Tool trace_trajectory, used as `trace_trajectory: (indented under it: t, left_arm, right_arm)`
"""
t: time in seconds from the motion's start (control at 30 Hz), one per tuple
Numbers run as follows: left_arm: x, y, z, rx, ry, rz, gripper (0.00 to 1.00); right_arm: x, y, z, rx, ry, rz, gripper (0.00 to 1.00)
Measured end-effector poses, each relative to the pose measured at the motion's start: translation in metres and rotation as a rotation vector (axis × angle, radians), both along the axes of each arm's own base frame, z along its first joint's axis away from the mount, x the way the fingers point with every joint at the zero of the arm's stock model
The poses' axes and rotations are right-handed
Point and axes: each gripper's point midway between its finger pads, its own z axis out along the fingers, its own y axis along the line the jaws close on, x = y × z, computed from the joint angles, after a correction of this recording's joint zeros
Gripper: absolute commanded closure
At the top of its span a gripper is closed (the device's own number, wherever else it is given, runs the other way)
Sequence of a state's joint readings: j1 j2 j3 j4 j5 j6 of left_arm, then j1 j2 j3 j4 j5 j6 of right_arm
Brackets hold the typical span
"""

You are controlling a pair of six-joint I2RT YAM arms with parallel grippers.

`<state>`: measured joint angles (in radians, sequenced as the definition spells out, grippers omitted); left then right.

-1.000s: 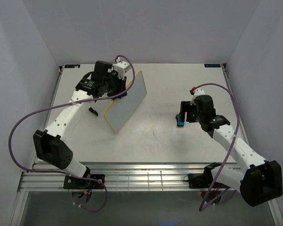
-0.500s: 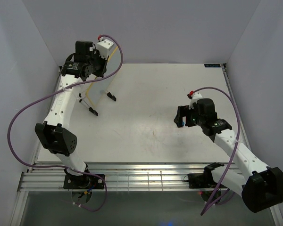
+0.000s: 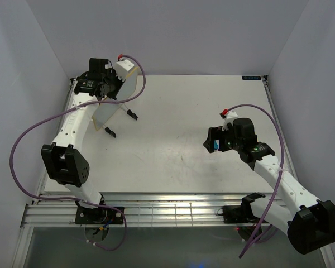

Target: Erase the whiteboard

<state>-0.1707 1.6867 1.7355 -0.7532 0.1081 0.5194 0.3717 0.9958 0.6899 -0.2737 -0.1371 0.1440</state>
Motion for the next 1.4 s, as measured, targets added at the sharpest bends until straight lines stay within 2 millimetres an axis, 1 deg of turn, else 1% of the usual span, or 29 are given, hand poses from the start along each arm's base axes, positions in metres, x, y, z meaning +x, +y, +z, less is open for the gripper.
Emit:
trace_trajectory:
  t: [0.07, 0.17, 0.33, 0.6, 0.97, 1.07, 1.2, 1.4]
  left_arm:
    - [-0.005, 0.004, -0.007, 0.015, 0.010, -0.009, 1.00]
    - [-0.010, 0.009, -0.012, 0.021, 0.014, -0.017, 1.00]
    - [-0.014, 0.009, -0.018, 0.015, 0.011, -0.048, 1.00]
    - [-0.020, 0.002, -0.030, -0.012, 0.033, -0.102, 1.00]
    - [-0.035, 0.002, -0.040, 0.001, 0.021, -0.138, 1.00]
    - [-0.040, 0.003, -0.046, 0.007, 0.029, -0.144, 1.00]
    - [-0.045, -0.001, -0.057, 0.010, 0.043, -0.184, 1.00]
    - [-0.045, -0.005, -0.058, 0.013, 0.023, -0.224, 1.00]
  right_arm:
    - [0.000, 0.001, 0.000, 0.001, -0.001, 0.003, 0.10]
    - [0.000, 0.002, 0.001, 0.006, -0.005, 0.007, 0.10]
    - [-0.003, 0.005, -0.001, 0.015, -0.001, 0.024, 0.10]
    - [-0.006, 0.006, -0.005, 0.017, 0.006, 0.035, 0.10]
    - [-0.008, 0.007, -0.007, 0.016, 0.009, 0.040, 0.10]
    - [-0.008, 0.008, -0.007, 0.016, 0.009, 0.042, 0.10]
    - [-0.009, 0.009, -0.007, 0.016, 0.009, 0.045, 0.10]
    - [-0.009, 0.010, -0.007, 0.016, 0.009, 0.049, 0.10]
